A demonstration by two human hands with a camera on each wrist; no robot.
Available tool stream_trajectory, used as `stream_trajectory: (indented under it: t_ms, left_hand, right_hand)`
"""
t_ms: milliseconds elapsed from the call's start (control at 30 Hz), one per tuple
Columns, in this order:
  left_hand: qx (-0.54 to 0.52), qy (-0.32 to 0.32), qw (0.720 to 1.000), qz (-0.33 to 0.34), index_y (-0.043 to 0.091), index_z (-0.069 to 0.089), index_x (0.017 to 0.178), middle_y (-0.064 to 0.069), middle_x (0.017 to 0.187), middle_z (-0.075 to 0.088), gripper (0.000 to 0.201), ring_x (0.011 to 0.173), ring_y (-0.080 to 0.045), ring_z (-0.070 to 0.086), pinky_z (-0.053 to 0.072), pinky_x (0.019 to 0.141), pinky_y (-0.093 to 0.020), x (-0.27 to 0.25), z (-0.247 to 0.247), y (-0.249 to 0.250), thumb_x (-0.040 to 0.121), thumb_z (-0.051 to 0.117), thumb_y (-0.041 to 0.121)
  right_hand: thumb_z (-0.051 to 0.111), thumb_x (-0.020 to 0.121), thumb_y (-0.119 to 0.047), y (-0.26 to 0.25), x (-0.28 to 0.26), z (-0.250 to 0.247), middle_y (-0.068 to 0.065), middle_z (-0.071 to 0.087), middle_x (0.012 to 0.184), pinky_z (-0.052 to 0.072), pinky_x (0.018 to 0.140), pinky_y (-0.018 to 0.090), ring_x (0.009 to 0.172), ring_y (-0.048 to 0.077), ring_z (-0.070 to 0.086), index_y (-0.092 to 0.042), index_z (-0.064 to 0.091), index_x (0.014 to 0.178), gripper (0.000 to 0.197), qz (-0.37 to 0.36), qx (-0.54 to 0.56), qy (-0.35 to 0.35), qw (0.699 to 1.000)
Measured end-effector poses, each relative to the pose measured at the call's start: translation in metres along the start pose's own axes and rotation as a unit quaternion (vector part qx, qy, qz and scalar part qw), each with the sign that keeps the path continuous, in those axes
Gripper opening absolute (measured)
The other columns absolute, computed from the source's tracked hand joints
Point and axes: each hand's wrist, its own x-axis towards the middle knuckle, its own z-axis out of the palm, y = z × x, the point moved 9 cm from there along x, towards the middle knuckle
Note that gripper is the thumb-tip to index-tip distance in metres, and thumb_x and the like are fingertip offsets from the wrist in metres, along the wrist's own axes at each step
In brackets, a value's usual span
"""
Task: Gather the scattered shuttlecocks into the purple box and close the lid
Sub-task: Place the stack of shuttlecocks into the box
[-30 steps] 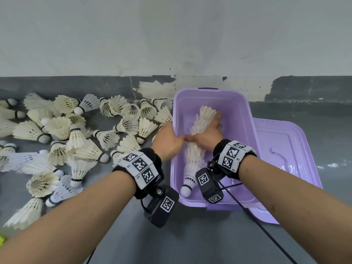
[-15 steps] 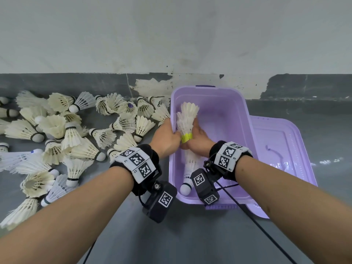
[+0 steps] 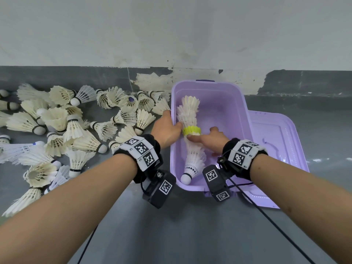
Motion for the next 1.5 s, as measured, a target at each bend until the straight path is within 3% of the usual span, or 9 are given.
stream_trajectory:
  t_ms: [133,500,633,900,1033,1100,1167,1367,1500]
  left_hand:
    - [0.009,0.002,1.0,0.0,0.004,0.041,0.127,-0.013,0.117,0.06,0.04,0.103,-0.03,0.058,0.044,0.078,-0.03,-0.003,-0.004,0.001,0.095,0.05,0.026]
    - [0.071,-0.071,0.995,0.007,0.003,0.036,0.129,-0.014,0.118,0.055,0.046,0.105,-0.031,0.056,0.048,0.088,-0.041,-0.018,0.003,-0.002,0.09,0.055,0.018]
    - [0.08,-0.075,0.994,0.011,0.003,0.038,0.125,-0.014,0.116,0.057,0.043,0.105,-0.031,0.057,0.048,0.09,-0.042,-0.016,0.002,-0.003,0.086,0.054,0.013]
    - [0.058,-0.043,0.997,-0.002,0.0,0.036,0.126,-0.014,0.114,0.058,0.054,0.107,-0.031,0.057,0.046,0.081,-0.032,-0.01,-0.001,-0.001,0.091,0.06,0.032]
    - [0.092,-0.003,0.996,-0.011,0.0,0.006,0.145,-0.021,0.136,0.041,0.098,0.116,-0.034,0.053,0.044,0.088,-0.034,-0.004,-0.001,0.001,0.08,0.074,0.028]
    - [0.112,-0.006,0.994,0.009,0.02,-0.014,0.15,-0.022,0.142,0.029,0.115,0.107,-0.037,0.057,0.044,0.082,-0.033,-0.004,0.003,0.005,0.078,0.076,0.024]
    - [0.155,-0.02,0.987,0.03,0.038,-0.002,0.15,-0.02,0.136,0.029,0.103,0.091,-0.035,0.06,0.044,0.074,-0.029,-0.003,0.007,0.008,0.081,0.073,0.025]
    - [0.309,-0.039,0.95,-0.009,0.033,0.027,0.146,-0.017,0.132,0.025,0.066,0.109,-0.037,0.048,0.044,0.079,-0.036,0.003,0.011,0.001,0.088,0.057,0.028]
    - [0.359,-0.024,0.933,-0.025,0.025,0.038,0.138,-0.02,0.132,0.028,0.054,0.114,-0.039,0.042,0.035,0.071,-0.034,0.003,0.008,0.002,0.088,0.058,0.031]
  right_hand:
    - [0.07,0.069,-0.067,0.004,-0.021,0.013,0.003,0.059,0.077,0.042,0.054,0.025,0.063,0.017,0.057,-0.013,0.056,0.095,0.061,0.013,-0.013,-0.086,0.996]
    - [0.086,0.026,-0.039,-0.012,-0.025,0.037,0.009,0.072,0.092,0.059,0.078,0.044,0.083,0.028,0.071,-0.009,0.067,0.097,0.08,-0.02,-0.102,-0.102,0.989]
    - [0.084,0.033,-0.027,-0.036,-0.029,0.043,0.007,0.07,0.093,0.06,0.073,0.045,0.086,0.029,0.068,-0.014,0.061,0.102,0.074,-0.076,-0.108,-0.099,0.986]
    - [0.069,0.07,-0.015,-0.036,-0.05,0.035,0.016,0.057,0.107,0.054,0.072,0.036,0.091,0.034,0.061,-0.012,0.014,0.137,0.087,-0.06,-0.215,-0.105,0.969]
    - [0.056,0.082,-0.014,-0.04,-0.052,0.036,0.011,0.055,0.089,0.051,0.081,0.042,0.091,0.031,0.061,-0.005,0.018,0.13,0.063,-0.102,-0.24,-0.097,0.96]
    - [0.056,0.083,-0.015,-0.039,-0.049,0.038,0.013,0.057,0.093,0.05,0.081,0.042,0.09,0.032,0.061,-0.006,0.021,0.129,0.058,-0.112,-0.249,-0.093,0.958]
    - [0.063,0.078,-0.014,-0.035,-0.04,0.043,0.013,0.06,0.102,0.051,0.079,0.039,0.094,0.032,0.062,-0.009,0.023,0.13,0.066,-0.108,-0.262,-0.097,0.954]
    - [0.09,0.054,-0.031,-0.029,-0.025,0.041,-0.002,0.061,0.116,0.053,0.08,0.031,0.094,0.022,0.062,-0.029,0.03,0.14,0.105,-0.126,-0.246,-0.112,0.954]
    - [0.09,0.045,-0.047,-0.019,-0.028,0.026,0.001,0.068,0.09,0.058,0.076,0.036,0.079,0.023,0.067,-0.013,0.053,0.107,0.079,-0.07,-0.283,-0.097,0.952]
